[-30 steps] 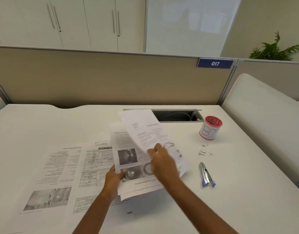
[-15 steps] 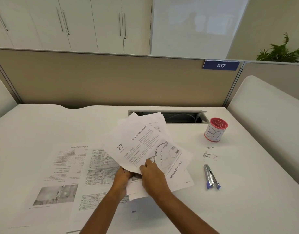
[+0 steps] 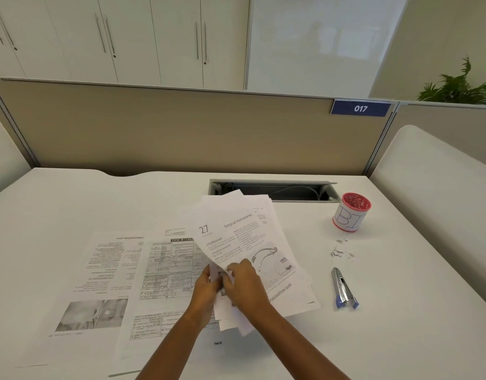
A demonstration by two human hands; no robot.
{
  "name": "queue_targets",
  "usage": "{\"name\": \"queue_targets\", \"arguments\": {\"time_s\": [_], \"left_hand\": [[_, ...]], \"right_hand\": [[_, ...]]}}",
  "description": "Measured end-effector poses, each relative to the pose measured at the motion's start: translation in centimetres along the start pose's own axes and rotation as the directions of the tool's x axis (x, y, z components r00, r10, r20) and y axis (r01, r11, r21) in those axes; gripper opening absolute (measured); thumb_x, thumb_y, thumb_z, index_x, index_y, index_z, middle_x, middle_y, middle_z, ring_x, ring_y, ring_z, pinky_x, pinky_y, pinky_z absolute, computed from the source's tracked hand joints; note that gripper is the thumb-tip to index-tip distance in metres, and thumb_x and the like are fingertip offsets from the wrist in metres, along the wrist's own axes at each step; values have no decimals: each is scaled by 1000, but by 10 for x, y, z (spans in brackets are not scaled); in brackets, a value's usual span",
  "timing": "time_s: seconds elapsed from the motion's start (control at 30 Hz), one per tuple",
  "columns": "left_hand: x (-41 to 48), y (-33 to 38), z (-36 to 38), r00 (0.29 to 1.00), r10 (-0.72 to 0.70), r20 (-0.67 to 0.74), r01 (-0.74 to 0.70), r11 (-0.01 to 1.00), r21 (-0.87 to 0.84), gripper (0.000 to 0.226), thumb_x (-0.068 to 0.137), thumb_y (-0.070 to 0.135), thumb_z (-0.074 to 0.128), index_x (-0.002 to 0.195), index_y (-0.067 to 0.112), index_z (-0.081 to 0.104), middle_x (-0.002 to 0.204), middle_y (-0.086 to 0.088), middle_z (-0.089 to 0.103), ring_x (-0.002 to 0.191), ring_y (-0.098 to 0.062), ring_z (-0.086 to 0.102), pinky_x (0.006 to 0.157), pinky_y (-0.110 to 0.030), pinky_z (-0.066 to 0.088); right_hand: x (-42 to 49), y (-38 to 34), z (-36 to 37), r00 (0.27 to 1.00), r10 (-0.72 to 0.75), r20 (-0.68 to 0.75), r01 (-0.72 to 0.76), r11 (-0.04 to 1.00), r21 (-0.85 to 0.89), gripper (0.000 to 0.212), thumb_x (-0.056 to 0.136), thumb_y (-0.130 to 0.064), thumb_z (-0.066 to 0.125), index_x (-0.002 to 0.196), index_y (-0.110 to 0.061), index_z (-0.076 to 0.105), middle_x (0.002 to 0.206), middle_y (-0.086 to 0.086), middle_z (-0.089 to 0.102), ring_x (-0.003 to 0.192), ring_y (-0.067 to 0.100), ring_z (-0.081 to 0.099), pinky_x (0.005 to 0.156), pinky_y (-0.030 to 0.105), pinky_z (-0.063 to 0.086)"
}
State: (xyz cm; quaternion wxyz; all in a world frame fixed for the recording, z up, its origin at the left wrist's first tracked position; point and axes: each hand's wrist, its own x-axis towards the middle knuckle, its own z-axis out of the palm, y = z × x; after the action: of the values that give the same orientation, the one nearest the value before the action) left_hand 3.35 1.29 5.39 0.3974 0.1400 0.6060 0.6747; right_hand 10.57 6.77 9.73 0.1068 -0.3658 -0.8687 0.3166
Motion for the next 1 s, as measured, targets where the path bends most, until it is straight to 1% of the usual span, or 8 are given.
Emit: {"name": "queue_targets", "arguments": {"time_s": [0.17,0.27,0.37,0.47,0.53,0.6,0.73,1.0], "left_hand": [[-7,10,-6,998,-59,4,59,998,-16,20,91,21,51,107,17,62,95,-12,70,83,-30,66,61,-35,55],[-4,12,-22,997,-60,52,58,997,55,19,89,21,55,107,18,62,101,-11,69,87,-25,67,58,-31,55],[-4,17,-34,994,-67,82,60,995,86,14,93,13,48,94,15,62,88,-9,67,69,-16,68,49,-25,52],[-8,23,-35,996,-31,88,17,987,157,18,94,11,45,87,15,61,73,-2,68,52,-6,66,42,-18,49],[-9,28,-31,995,-38,97,19,981,192,20,96,19,42,95,15,62,76,4,70,60,-6,65,48,-19,49],[-9,36,-27,997,-25,76,12,986,165,31,97,36,31,104,24,59,100,6,66,86,-10,61,72,-25,49],[1,44,-27,993,35,114,-37,999,13,82,72,76,24,133,24,44,132,2,51,126,-20,44,110,-43,29],[9,68,-14,941,293,167,-310,947,86,74,39,56,80,104,26,59,105,-1,66,98,-17,62,84,-32,52]], "right_hand": [[1,-3,-11,997,25,75,-49,943,330,51,86,-42,54,122,-6,53,124,12,50,99,25,62,76,34,58],[13,19,-35,982,-30,-188,56,989,135,45,87,-35,56,121,-6,54,128,12,47,117,25,49,98,35,43],[29,53,-62,937,67,-343,-105,990,-92,62,86,-35,56,135,-4,35,141,17,36,132,31,33,106,44,33],[34,76,-76,908,417,-47,-381,865,328,79,81,-33,65,140,-3,23,142,20,37,128,33,41,95,42,43],[30,82,-75,886,428,177,-444,676,589,52,81,-20,67,124,-1,46,125,19,54,102,29,60,69,32,50],[26,85,-68,908,377,180,-398,651,646,21,83,-4,61,103,1,60,100,16,64,74,21,61,59,28,48],[23,86,-59,941,331,-73,-198,711,675,25,84,0,57,109,1,61,95,14,66,80,24,61,66,27,52],[12,75,-76,939,159,-305,157,591,791,19,83,-2,60,88,-20,60,83,-5,66,71,9,65,56,12,52]]}}
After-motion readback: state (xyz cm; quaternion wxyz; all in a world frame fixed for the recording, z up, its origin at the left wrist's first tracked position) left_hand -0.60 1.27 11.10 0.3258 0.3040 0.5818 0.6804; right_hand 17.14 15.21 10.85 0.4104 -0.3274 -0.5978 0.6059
